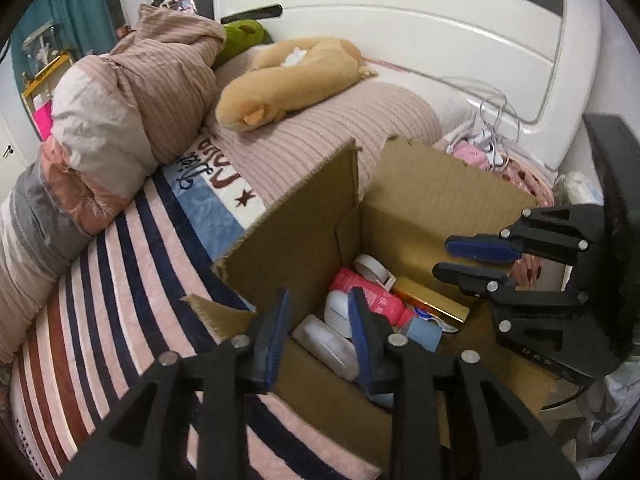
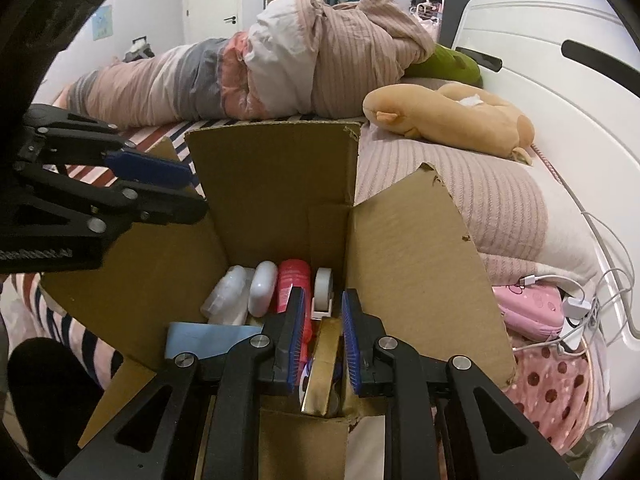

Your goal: Organize rigid objects

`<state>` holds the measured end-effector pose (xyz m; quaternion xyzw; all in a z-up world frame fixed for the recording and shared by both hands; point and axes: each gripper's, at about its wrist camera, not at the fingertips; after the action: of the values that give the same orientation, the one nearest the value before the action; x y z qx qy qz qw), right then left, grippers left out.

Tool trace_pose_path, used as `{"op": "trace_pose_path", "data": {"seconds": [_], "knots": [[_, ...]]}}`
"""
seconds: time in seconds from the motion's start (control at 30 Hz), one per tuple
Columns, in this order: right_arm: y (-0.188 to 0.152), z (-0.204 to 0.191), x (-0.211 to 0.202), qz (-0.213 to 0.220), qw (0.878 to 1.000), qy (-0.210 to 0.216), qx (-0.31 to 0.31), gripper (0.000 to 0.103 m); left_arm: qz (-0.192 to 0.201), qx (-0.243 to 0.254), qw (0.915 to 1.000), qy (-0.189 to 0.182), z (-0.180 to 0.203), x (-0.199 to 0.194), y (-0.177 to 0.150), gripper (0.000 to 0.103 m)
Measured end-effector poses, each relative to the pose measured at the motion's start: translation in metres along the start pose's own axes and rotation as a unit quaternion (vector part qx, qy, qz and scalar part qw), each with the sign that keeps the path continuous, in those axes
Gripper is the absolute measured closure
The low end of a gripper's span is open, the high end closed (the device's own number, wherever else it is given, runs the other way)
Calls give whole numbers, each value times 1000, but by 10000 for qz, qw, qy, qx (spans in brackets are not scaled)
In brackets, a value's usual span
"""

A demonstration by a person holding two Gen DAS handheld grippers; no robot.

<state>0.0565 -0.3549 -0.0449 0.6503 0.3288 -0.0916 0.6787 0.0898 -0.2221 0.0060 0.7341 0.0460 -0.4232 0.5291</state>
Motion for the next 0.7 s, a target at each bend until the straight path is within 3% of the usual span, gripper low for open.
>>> {"op": "trace_pose_path", "data": {"seconds": [0.17, 0.37, 0.5, 0.57, 0.7], "knots": [[6, 1, -4, 31, 10000, 76, 54, 86, 549, -261, 9981, 128, -12, -37, 2, 42], [27, -8, -30, 521, 9970, 570, 25, 55, 1158, -760, 9893, 467, -35, -90, -8, 23], [40, -18, -50, 954, 9907, 968, -89, 31, 1458, -968, 9813, 802, -47, -116, -21, 15], [44, -23, -57, 1149, 9870, 1117, -138, 27, 1551, -1152, 9749, 1108, -54, -128, -30, 14], [47, -28, -67, 1533, 9795, 1308, -47, 8, 1701, -1434, 9613, 1625, -67, -143, -47, 13]]}}
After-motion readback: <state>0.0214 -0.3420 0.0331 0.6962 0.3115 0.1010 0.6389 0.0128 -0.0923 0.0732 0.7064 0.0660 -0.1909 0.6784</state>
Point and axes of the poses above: each gripper's, at about its wrist camera, not at the fingertips, and x roughly the way its jaws point, z to its right, y to its top, and after that the axes turned 12 degrees about z, right-handed
